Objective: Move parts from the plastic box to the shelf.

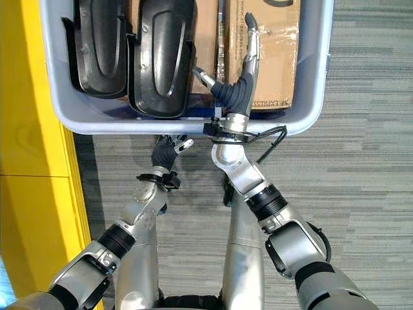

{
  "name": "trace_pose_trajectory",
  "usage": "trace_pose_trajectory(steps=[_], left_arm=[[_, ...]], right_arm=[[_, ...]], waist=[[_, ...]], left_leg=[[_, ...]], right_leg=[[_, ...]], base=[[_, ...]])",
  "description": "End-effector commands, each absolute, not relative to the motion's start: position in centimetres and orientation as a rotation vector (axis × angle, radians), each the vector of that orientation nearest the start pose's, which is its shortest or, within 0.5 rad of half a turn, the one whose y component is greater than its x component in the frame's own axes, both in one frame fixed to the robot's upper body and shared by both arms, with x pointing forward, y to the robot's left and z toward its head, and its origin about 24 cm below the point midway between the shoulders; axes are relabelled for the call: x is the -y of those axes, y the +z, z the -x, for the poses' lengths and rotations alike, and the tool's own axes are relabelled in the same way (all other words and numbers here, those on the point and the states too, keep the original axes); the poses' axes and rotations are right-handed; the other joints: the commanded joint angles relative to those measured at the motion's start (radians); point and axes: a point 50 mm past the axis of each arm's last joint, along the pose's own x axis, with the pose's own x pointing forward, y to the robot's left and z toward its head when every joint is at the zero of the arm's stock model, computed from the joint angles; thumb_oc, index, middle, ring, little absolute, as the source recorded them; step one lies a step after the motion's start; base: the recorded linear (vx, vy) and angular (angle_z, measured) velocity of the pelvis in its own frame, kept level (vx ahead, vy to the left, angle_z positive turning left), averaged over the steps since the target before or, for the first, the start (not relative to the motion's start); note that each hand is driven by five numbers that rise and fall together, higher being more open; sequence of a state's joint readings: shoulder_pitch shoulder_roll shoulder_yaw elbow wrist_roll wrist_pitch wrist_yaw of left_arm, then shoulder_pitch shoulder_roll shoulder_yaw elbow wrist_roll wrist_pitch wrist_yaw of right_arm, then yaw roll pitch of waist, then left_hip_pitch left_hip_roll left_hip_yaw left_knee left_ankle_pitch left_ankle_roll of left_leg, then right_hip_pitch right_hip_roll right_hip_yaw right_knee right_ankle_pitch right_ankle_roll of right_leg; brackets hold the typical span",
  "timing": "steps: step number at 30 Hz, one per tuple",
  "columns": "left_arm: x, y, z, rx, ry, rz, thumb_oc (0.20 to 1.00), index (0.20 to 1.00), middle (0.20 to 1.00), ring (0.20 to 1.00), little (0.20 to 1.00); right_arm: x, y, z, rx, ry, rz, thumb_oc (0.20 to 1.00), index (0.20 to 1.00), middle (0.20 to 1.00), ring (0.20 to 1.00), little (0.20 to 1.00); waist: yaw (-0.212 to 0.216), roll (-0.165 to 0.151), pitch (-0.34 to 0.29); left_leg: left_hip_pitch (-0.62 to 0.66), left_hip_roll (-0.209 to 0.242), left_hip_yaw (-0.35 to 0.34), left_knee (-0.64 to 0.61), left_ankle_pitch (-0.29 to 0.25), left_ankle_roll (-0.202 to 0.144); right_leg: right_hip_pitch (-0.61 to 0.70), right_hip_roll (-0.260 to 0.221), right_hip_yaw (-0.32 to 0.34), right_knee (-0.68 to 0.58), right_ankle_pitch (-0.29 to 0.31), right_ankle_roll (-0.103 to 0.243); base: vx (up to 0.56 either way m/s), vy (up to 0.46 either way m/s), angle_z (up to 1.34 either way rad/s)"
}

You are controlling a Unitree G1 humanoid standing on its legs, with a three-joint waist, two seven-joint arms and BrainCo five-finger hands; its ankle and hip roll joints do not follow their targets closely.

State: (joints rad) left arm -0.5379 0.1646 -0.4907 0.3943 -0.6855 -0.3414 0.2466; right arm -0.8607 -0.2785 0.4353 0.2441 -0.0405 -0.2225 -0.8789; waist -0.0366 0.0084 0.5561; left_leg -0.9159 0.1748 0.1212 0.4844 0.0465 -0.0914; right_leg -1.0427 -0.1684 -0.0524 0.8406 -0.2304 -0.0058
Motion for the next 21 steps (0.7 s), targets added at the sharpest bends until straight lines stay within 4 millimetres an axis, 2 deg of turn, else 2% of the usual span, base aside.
trace_pose_trajectory(steps=[1,4,8,9,13,16,21], left_arm=[[-4.9,16.7,-32.8,0.486,-0.264,0.469,1.0,1.0,1.0,1.0,1.0],[-5.6,16.8,-33.2,0.484,-0.212,0.478,1.0,1.0,1.0,1.0,1.0],[-6.0,16.3,-33.1,0.473,-0.228,0.471,1.0,1.0,1.0,1.0,1.0],[-6.2,16.1,-33.0,0.466,-0.237,0.474,1.0,1.0,1.0,1.0,1.0],[-6.3,15.7,-32.7,0.46,-0.241,0.467,1.0,1.0,1.0,1.0,1.0],[-6.6,15.5,-32.6,0.462,-0.244,0.461,1.0,1.0,1.0,1.0,1.0],[-6.9,15.4,-32.7,0.47,-0.25,0.447,1.0,1.0,1.0,1.0,1.0]], right_arm=[[6.8,27.3,-31.4,1.042,-0.145,0.029,1.0,1.0,1.0,1.0,1.0],[5.8,26.7,-31.3,1.056,-0.1,0.117,1.0,1.0,1.0,1.0,1.0],[5.2,27.1,-30.8,1.136,-0.076,0.188,1.0,1.0,1.0,1.0,1.0],[4.7,27.6,-30.1,1.207,-0.062,0.217,1.0,1.0,1.0,1.0,1.0],[4.0,28.2,-29.3,1.239,-0.013,0.229,1.0,1.0,1.0,1.0,1.0],[3.6,27.6,-29.9,1.128,-0.005,0.21,1.0,1.0,1.0,1.0,1.0],[4.2,26.4,-31.6,0.988,-0.063,0.196,1.0,1.0,1.0,1.0,1.0]], waist=[[-0.018,0.057,-0.036],[-0.01,0.056,-0.036],[0.007,0.058,-0.036],[0.015,0.061,-0.036],[0.023,0.062,-0.036],[0.033,0.063,-0.036],[0.044,0.066,-0.036]], left_leg=[[-0.006,-0.012,-0.01,0.013,-0.053,0.014],[-0.007,-0.014,-0.015,0.017,-0.054,0.016],[-0.016,-0.017,-0.024,0.023,-0.054,0.019],[-0.019,-0.02,-0.028,0.025,-0.054,0.021],[-0.026,-0.023,-0.033,0.028,-0.052,0.022],[-0.034,-0.027,-0.036,0.034,-0.054,0.025],[-0.047,-0.028,-0.041,0.035,-0.054,0.026]], right_leg=[[0.066,0.071,-0.011,0.01,-0.042,0.0],[0.069,0.068,-0.017,0.009,-0.042,-0.001],[0.069,0.065,-0.027,0.01,-0.044,-0.003],[0.07,0.064,-0.032,0.01,-0.043,-0.003],[0.067,0.063,-0.035,0.012,-0.043,-0.004],[0.064,0.061,-0.039,0.014,-0.043,-0.005],[0.056,0.056,-0.046,0.019,-0.044,-0.005]], base=[[-0.02,0.046,-0.06],[-0.01,-0.019,-0.04],[-0.01,-0.028,0.04],[-0.01,-0.016,0.05],[0.0,-0.003,0.03],[0.0,0.0,0.0],[0.0,0.002,0.02]])
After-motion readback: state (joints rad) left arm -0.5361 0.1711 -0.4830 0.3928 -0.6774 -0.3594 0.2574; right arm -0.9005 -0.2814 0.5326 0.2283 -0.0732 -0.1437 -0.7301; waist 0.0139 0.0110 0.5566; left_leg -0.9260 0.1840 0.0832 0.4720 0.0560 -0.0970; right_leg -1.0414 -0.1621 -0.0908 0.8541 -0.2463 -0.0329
